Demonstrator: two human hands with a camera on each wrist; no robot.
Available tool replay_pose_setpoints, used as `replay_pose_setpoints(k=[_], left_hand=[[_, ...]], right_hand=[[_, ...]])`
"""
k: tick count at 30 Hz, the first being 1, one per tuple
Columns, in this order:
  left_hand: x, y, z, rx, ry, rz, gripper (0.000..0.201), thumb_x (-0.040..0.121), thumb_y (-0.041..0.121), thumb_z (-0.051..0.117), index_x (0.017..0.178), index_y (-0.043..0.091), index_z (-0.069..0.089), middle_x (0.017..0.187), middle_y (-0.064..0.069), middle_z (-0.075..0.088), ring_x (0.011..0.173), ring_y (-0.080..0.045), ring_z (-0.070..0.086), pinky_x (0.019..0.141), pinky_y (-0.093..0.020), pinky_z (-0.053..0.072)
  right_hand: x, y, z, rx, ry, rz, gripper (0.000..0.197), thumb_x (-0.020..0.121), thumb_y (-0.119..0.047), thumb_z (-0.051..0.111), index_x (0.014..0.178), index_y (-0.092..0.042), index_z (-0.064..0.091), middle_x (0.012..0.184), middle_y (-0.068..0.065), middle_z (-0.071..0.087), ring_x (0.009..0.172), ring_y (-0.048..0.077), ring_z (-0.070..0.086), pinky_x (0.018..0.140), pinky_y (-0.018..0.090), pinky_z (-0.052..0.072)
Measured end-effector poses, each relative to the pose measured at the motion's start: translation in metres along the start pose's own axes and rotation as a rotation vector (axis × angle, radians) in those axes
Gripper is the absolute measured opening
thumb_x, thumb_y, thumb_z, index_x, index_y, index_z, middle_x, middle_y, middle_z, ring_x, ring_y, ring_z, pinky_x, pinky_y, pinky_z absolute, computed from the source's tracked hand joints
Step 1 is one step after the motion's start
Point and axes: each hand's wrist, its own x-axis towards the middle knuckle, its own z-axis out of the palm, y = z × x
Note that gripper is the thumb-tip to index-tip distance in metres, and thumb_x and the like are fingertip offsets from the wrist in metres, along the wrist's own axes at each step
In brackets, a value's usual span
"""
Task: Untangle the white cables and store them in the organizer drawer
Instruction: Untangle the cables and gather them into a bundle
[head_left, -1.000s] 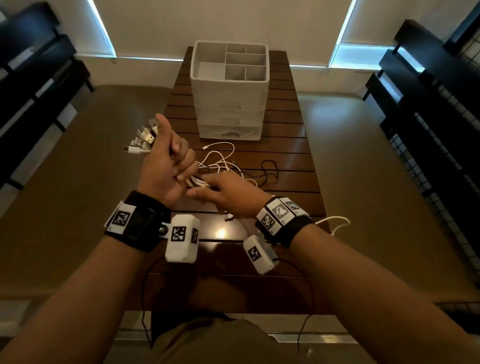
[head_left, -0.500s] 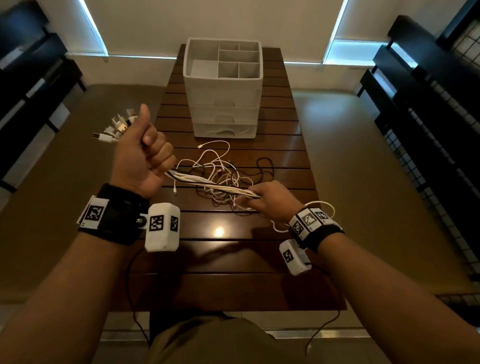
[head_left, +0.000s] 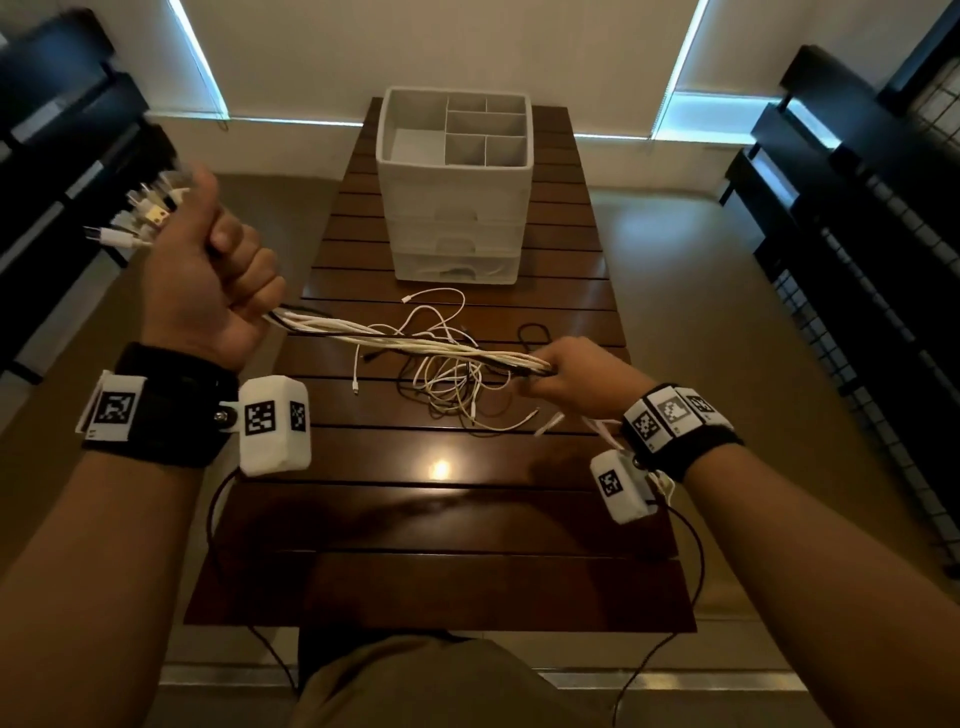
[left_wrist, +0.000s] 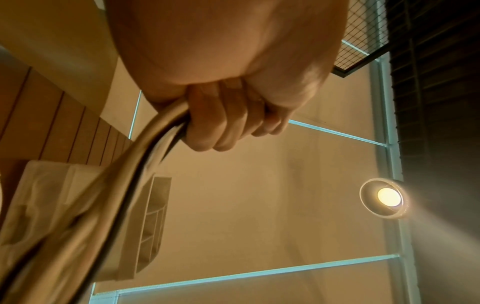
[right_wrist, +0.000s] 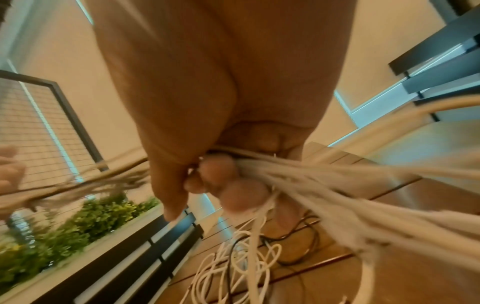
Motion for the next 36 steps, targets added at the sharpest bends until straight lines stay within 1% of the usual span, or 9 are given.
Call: replay_pose_setpoints(k=[7,9,14,17,19,21,23,29,36], left_hand=[[0.008,-0.002,-0.009,0.235,0.109,-0.065,0.052,0.100,0.058,0.059,0.064,0.024,0.041,0.047,0.009,0.023,0.039,-0.008,0.016,0.034,-0.021,0.015],[0.006,-0.011,0.001,0.338,0.107,-0.085,0.049,0.097,0.057,0.064,0.067,0.022,0.049,0.046,0.010,0.028,0.038,-0.007,0.019,0.036,-0.019,0.014],[-0.016,-0.064,0.040,0.579,-0.123,-0.067,0.040,0.100,0.049,0.064,0.099,0.012,0.080,0.056,-0.003,0.032,0.042,-0.008,0.023,0.041,-0.019,0.019],[-0.025,-0.091,0.057,0.622,-0.235,-0.043,0.028,0.101,0.038,0.066,0.117,0.018,0.079,0.064,0.002,0.049,0.045,-0.003,0.037,0.043,-0.016,0.031],[-0.028,-0.104,0.064,0.739,-0.352,0.028,0.030,0.103,0.030,0.065,0.129,0.019,0.072,0.083,0.011,0.067,0.061,0.005,0.059,0.059,-0.010,0.044],[-0.028,-0.114,0.067,0.829,-0.417,0.106,0.020,0.103,0.026,0.065,0.122,0.023,0.071,0.092,0.015,0.072,0.080,0.009,0.066,0.074,-0.009,0.047],[-0.023,-0.117,0.067,0.873,-0.433,0.118,0.006,0.103,0.025,0.065,0.102,0.027,0.070,0.086,0.015,0.070,0.076,0.011,0.064,0.072,-0.008,0.043],[-0.001,-0.102,0.049,1.082,-0.611,0.059,0.026,0.095,0.059,0.067,0.086,0.034,0.069,0.077,0.010,0.071,0.072,0.002,0.064,0.067,-0.014,0.044],[0.004,-0.083,0.045,1.114,-0.597,0.129,0.023,0.101,0.033,0.066,0.079,0.038,0.066,0.068,0.019,0.067,0.064,0.002,0.061,0.063,-0.012,0.042]], right_hand=[[-0.002,-0.053,-0.050,-0.170,0.099,-0.062,0.024,0.103,-0.041,0.059,0.088,-0.027,0.070,0.068,-0.007,0.062,0.055,0.006,0.053,0.048,0.015,0.035],[0.004,-0.072,-0.065,-0.206,0.168,-0.132,0.024,0.103,-0.041,0.059,0.085,-0.027,0.067,0.071,-0.006,0.063,0.060,0.008,0.056,0.051,0.022,0.038],[0.025,-0.073,-0.035,-0.414,0.074,-0.088,0.023,0.102,-0.038,0.060,0.082,-0.027,0.062,0.075,-0.003,0.062,0.077,0.024,0.065,0.067,0.033,0.046],[0.031,-0.067,-0.013,-0.423,0.067,-0.065,0.020,0.101,-0.036,0.061,0.084,-0.024,0.061,0.076,0.001,0.058,0.080,0.030,0.065,0.067,0.034,0.043],[0.032,-0.071,-0.006,-0.403,0.075,-0.076,0.008,0.099,-0.029,0.061,0.091,-0.026,0.063,0.074,-0.001,0.057,0.077,0.027,0.062,0.067,0.034,0.043],[0.033,-0.077,-0.004,-0.355,0.103,-0.108,0.014,0.095,-0.022,0.059,0.088,-0.034,0.060,0.071,-0.006,0.058,0.073,0.024,0.059,0.066,0.032,0.044],[0.035,-0.078,-0.005,-0.362,0.134,-0.092,0.018,0.093,-0.021,0.059,0.076,-0.028,0.057,0.065,-0.006,0.054,0.068,0.024,0.056,0.059,0.030,0.039],[0.037,-0.074,0.004,-0.318,0.169,-0.145,0.022,0.089,-0.039,0.068,0.080,-0.018,0.068,0.070,0.001,0.064,0.067,0.024,0.059,0.061,0.034,0.043],[0.034,-0.070,-0.001,-0.133,0.041,-0.250,0.023,0.091,-0.039,0.075,0.103,-0.024,0.062,0.085,-0.007,0.069,0.075,0.011,0.065,0.066,0.028,0.050]])
